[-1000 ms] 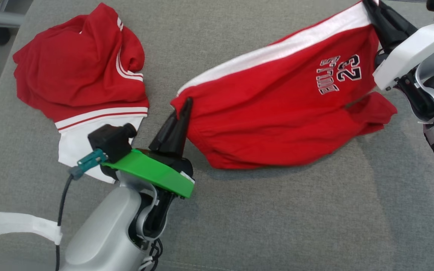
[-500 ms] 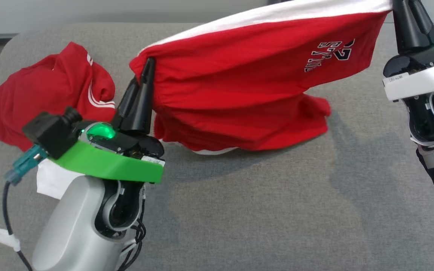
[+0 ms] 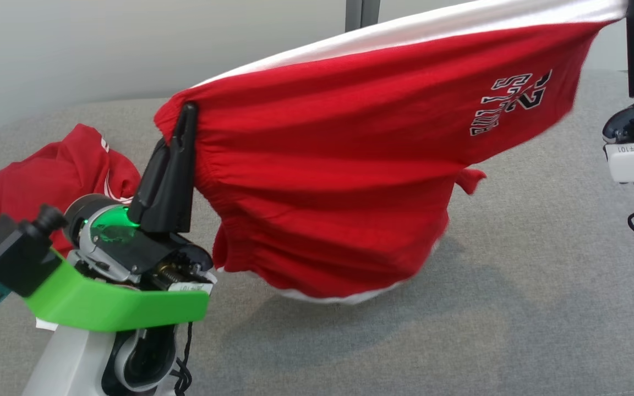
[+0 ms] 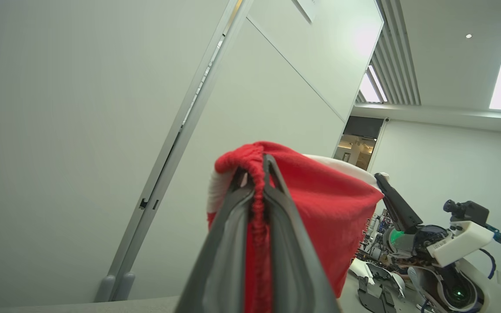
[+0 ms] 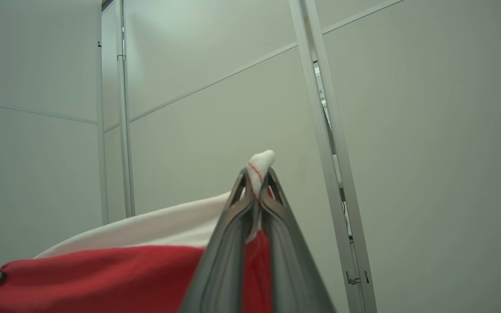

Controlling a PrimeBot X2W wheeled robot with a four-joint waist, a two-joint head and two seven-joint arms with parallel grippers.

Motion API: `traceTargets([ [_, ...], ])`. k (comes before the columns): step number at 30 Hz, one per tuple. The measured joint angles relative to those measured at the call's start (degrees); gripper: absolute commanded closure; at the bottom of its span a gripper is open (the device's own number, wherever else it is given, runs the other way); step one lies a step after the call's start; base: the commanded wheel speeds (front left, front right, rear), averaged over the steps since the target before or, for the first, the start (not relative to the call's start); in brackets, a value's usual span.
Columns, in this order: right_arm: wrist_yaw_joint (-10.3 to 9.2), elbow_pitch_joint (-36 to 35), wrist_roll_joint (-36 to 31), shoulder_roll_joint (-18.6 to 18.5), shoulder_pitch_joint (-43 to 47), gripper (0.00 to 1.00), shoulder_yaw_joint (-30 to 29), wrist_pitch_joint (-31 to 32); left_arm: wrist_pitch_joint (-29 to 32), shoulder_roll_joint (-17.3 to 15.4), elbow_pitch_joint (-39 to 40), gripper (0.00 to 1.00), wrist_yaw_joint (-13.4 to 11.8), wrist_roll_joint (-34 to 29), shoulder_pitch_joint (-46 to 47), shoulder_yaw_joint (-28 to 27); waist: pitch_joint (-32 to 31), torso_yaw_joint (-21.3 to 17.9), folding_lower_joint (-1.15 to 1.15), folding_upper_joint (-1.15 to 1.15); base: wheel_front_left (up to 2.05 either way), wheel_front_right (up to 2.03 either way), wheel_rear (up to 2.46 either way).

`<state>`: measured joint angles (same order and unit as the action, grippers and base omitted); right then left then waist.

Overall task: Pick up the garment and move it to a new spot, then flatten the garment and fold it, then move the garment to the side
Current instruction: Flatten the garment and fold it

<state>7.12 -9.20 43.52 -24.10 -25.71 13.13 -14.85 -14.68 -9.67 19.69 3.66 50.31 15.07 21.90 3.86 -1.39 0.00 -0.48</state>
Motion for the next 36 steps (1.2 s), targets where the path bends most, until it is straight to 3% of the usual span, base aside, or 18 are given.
traceTargets([
  [9, -0.05, -7.47, 2.57, 0.27, 4.24, 1.00, -1.82, 0.00, 0.91, -0.32, 6.54, 1.00, -0.87, 1.76, -3.59, 0.65, -2.64, -1.59, 0.00, 0.00, 0.00, 0.00, 0.00],
  [13, -0.48, -4.89, 6.09, 0.48, 7.03, 1.00, 1.00, 4.71, 4.76, 1.52, 3.72, 1.00, -2.76, 9.95, -6.19, 1.38, -2.12, -1.68, 0.00, 0.00, 0.00, 0.00, 0.00],
  [16, -0.67, 1.04, 7.61, 0.80, 6.83, 1.00, 5.27, 9.72, 8.45, 0.23, -2.78, 1.00, -3.83, 10.67, -5.88, 1.78, -1.01, -1.59, 0.00, 0.00, 0.00, 0.00, 0.00],
  [20, -2.16, 9.47, 3.57, 1.56, -2.86, 1.00, 7.76, 13.06, 12.21, -3.00, -11.44, 1.00, -5.55, 8.02, 3.83, -0.75, 0.92, -1.48, 0.00, 0.00, 0.00, 0.00, 0.00],
  [24, -4.80, 9.53, 0.63, 5.50, -20.84, 1.00, 1.41, 8.43, 11.59, -2.21, -10.55, 1.00, -5.17, 5.24, 21.18, -4.58, 2.70, -1.62, 0.00, 0.00, 0.00, 0.00, 0.00],
  [27, -4.70, 8.94, -0.81, 5.72, -25.38, 1.00, 0.26, 5.60, 10.05, -1.11, -9.39, 1.00, -4.13, 5.33, 26.95, -6.42, 3.90, -1.96, 0.00, 0.00, 0.00, 0.00, 0.00],
  [30, -3.56, 11.58, -0.53, 5.91, -20.33, 1.00, 3.59, 5.83, 9.82, -1.37, -12.07, 1.00, -2.63, 5.76, 24.22, -5.42, 5.06, -2.43, 0.00, 0.00, 0.00, 0.00, 0.00],
  [36, -2.61, 21.69, 2.44, 8.45, 2.64, 1.00, 10.17, 6.23, 6.82, 0.38, -25.17, 1.00, 0.66, 6.70, 5.85, 0.31, 8.66, -3.35, 0.00, 0.00, 0.00, 0.00, 0.00],
])
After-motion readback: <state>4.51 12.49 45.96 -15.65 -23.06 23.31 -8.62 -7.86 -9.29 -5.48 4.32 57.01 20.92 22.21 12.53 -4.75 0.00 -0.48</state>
